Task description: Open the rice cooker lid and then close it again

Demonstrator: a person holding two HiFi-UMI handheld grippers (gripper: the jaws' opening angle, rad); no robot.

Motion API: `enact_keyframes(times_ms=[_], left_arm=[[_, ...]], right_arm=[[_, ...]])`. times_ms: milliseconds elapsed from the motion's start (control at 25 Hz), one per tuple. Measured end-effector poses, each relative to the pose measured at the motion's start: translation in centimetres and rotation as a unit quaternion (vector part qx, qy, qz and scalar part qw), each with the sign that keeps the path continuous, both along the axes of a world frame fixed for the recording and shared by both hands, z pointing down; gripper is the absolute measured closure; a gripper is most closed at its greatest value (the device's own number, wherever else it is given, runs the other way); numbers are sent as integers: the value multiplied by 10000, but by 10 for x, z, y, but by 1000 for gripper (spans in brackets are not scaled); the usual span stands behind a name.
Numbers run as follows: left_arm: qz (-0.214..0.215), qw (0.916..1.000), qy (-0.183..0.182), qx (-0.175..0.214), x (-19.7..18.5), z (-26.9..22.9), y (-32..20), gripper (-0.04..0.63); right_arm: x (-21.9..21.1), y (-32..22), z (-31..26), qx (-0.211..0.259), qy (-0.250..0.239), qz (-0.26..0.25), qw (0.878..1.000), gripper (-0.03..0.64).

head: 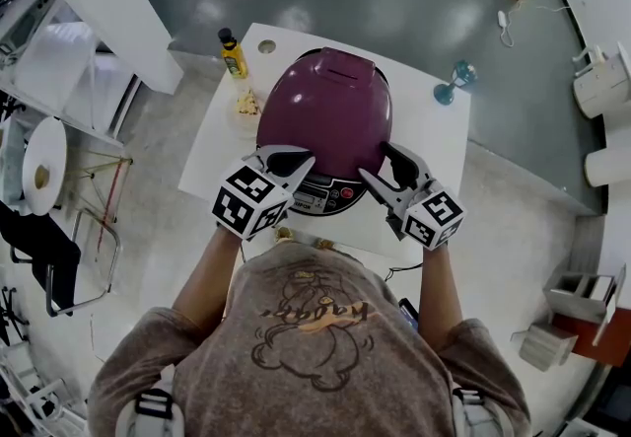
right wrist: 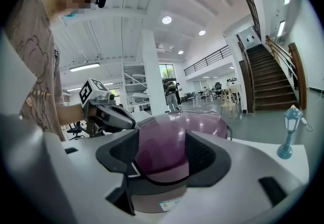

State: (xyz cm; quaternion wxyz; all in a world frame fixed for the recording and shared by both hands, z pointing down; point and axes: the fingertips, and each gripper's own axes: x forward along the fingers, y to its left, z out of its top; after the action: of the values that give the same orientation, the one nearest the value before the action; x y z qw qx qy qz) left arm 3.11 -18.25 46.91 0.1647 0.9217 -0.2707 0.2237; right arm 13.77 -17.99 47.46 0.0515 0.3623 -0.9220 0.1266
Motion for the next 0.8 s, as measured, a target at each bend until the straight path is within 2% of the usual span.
enact_keyframes(times_ms=[320, 560, 800], left_arm=[[138, 9998, -112, -132, 0, 2, 0, 575], [327, 9988, -337, -117, 1, 4, 1, 575], [326, 9988, -313, -207, 2, 4, 1, 575]], right_arm=[[1, -1, 2, 24, 154, 43, 9999, 368], [7, -7, 5, 104, 392, 204, 9990, 450], [11, -6, 6, 22, 259, 252, 9993, 494]])
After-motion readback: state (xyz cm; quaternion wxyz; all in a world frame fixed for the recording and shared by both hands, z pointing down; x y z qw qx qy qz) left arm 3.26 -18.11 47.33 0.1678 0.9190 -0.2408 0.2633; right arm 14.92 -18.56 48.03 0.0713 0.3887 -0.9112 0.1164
